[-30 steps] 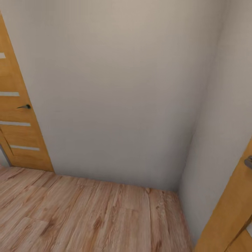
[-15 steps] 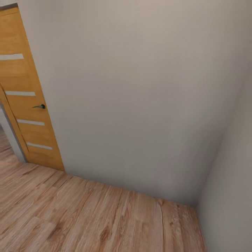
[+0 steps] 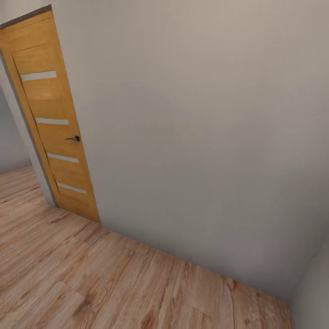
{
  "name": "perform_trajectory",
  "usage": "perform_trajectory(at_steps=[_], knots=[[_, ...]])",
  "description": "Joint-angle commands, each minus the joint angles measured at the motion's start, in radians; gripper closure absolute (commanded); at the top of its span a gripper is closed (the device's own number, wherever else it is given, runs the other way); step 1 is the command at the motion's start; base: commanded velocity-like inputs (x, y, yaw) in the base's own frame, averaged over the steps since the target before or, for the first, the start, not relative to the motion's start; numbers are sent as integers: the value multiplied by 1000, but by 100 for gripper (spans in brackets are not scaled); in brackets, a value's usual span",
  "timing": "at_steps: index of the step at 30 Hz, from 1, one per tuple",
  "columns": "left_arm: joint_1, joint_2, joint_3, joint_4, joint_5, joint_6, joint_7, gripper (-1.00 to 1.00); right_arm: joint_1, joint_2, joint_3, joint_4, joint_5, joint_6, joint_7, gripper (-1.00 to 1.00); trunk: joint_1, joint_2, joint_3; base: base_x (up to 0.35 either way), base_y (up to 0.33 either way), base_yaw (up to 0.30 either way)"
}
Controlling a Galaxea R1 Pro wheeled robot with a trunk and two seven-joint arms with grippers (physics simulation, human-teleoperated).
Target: Move the two storage containers from the living room to the garage. In the garage, place one container on the floor and stack the other container on top of it (either order is fine).
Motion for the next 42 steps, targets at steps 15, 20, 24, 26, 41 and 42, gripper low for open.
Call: perform_trajectory(at_steps=[15, 20, 24, 26, 41, 42], knots=[[-1, 0, 0, 0, 8, -3, 1, -100, 48, -52, 7, 3, -9, -2, -2, -100, 0, 0, -1, 139, 0, 13], [0, 0, 0, 0, 8, -3, 1, -100, 58, -64, 8, 3, -8, -9, -2, -100, 0, 0, -1, 1, 0, 46], [0, 0, 0, 0, 8, -3, 1, -100, 59, -66, 8, 3, -7, -11, -2, -100, 0, 0, -1, 0, 0, 247], [0, 0, 0, 0, 8, -3, 1, -100, 59, -66, 8, 3, -7, -11, -2, -100, 0, 0, -1, 0, 0, 273], [0, 0, 0, 0, 9, -3, 1, -100, 59, -66, 8, 3, -7, -11, -2, -100, 0, 0, -1, 0, 0, 275], [0, 0, 0, 0, 9, -3, 1, -100, 59, -66, 8, 3, -7, -11, -2, -100, 0, 0, -1, 0, 0, 275]])
